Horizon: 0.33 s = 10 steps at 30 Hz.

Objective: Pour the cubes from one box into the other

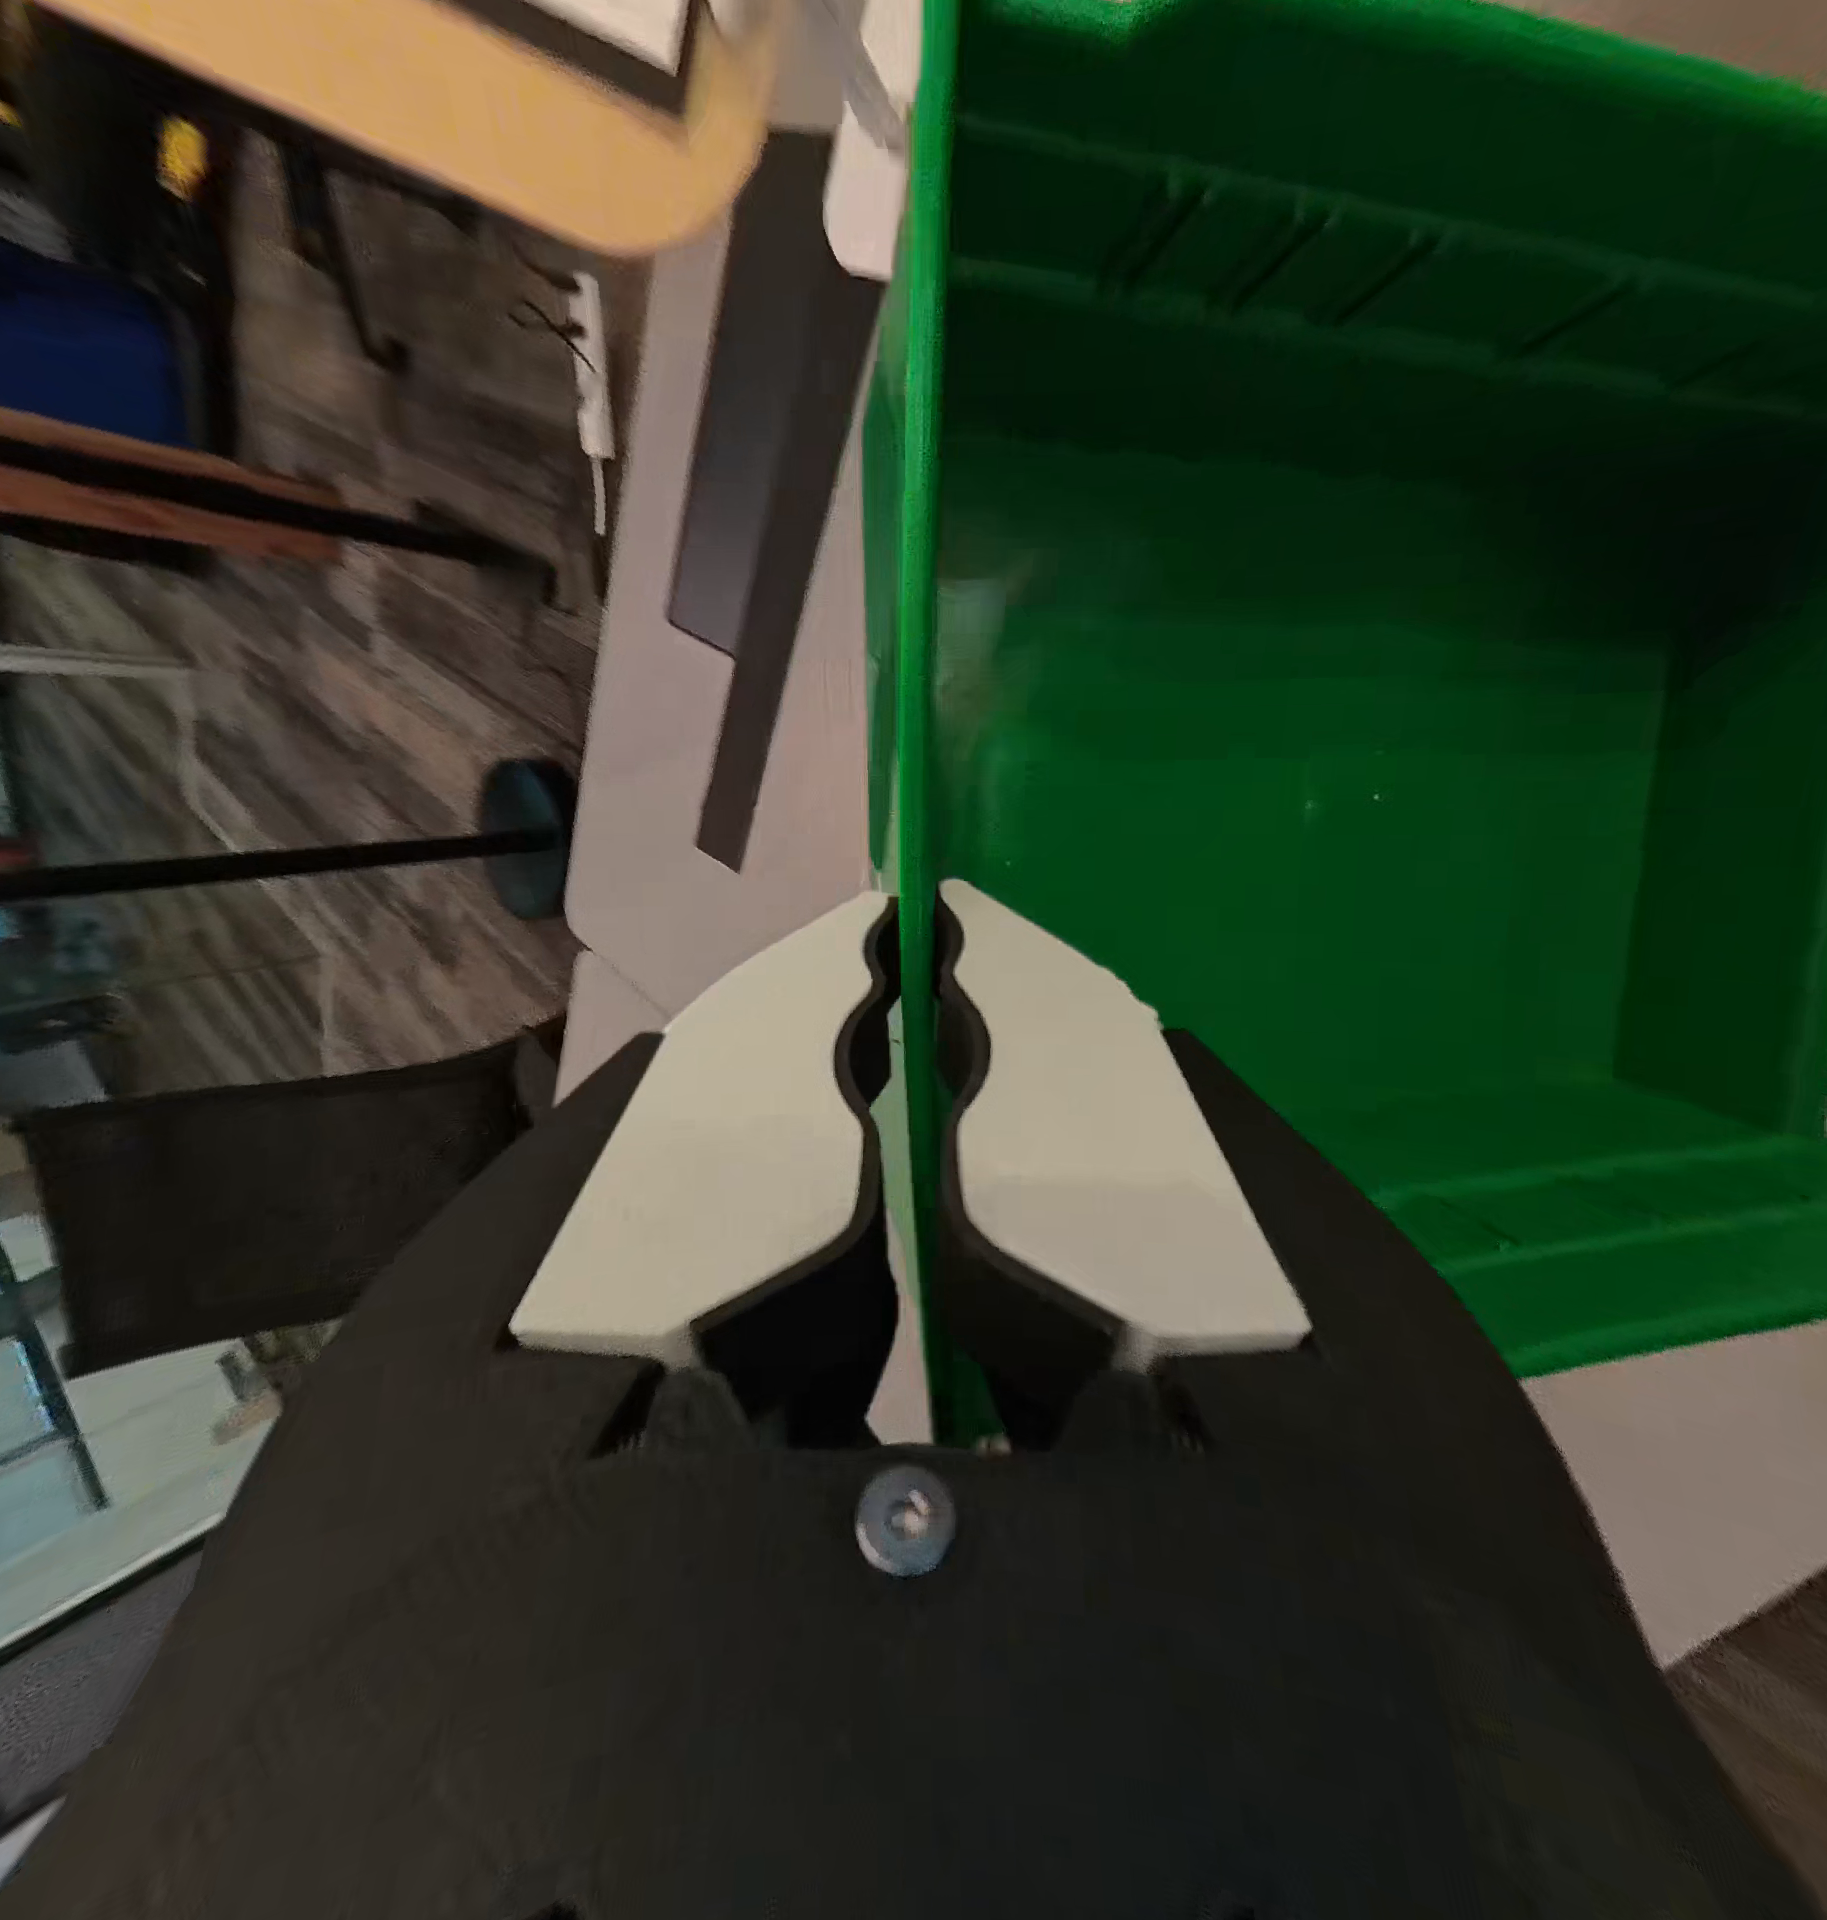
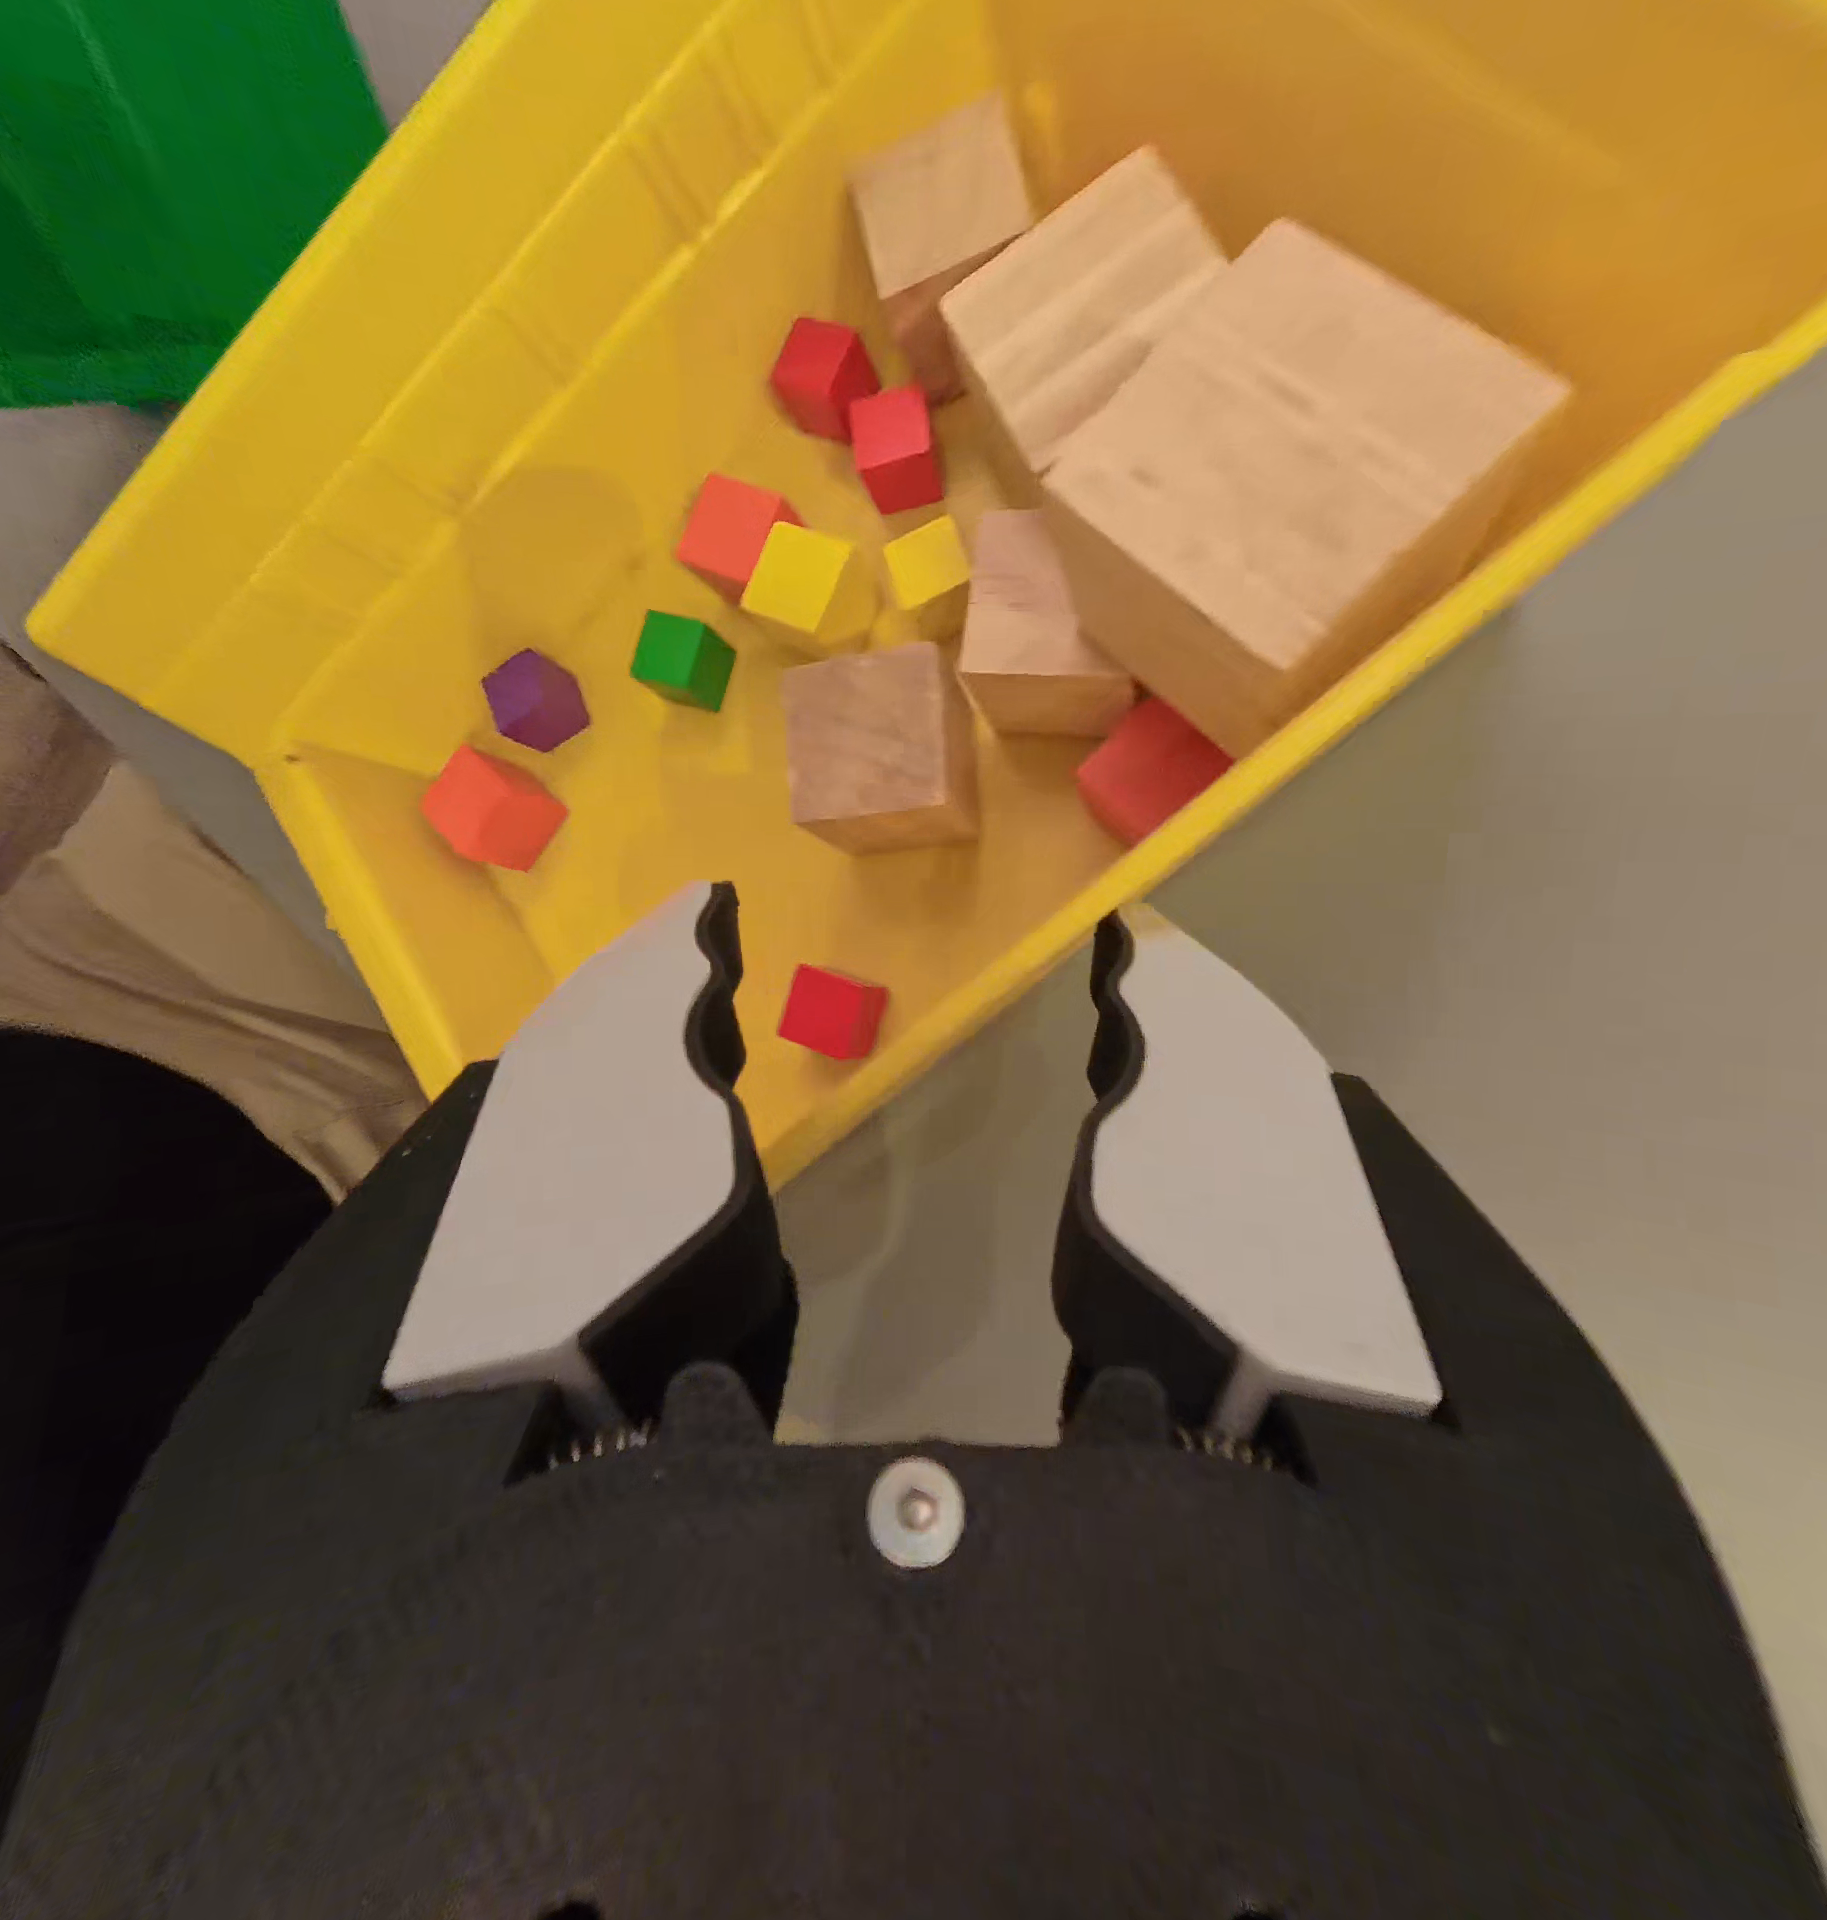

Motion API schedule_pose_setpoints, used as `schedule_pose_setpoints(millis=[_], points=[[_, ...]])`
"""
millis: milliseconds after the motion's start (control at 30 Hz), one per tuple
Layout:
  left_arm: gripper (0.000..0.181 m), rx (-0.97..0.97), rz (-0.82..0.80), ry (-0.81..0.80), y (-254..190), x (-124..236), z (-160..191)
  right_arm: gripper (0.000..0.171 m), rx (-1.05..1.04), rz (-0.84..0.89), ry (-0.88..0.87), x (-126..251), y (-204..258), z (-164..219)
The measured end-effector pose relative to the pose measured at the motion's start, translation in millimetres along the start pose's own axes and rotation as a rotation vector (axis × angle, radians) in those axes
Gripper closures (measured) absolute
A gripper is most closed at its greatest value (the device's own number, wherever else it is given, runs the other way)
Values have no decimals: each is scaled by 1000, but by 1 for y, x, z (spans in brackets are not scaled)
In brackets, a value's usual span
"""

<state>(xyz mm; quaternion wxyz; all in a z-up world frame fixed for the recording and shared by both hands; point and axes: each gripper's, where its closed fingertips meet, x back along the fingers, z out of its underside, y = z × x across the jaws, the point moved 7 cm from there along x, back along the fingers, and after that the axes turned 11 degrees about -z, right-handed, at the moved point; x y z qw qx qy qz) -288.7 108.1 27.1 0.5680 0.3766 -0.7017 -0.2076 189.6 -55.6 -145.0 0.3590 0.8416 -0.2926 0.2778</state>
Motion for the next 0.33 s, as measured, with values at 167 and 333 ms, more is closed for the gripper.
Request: schedule_pose_setpoints(millis=[167, 333], points=[[178, 116, 89, 15, -2, -41, 48, 121, -19, -20, -40, -15, 3, -3], [178, 192, 143, -34, -6, -43, 90, 121, -16, -63, -50, -37, 9, -16]])
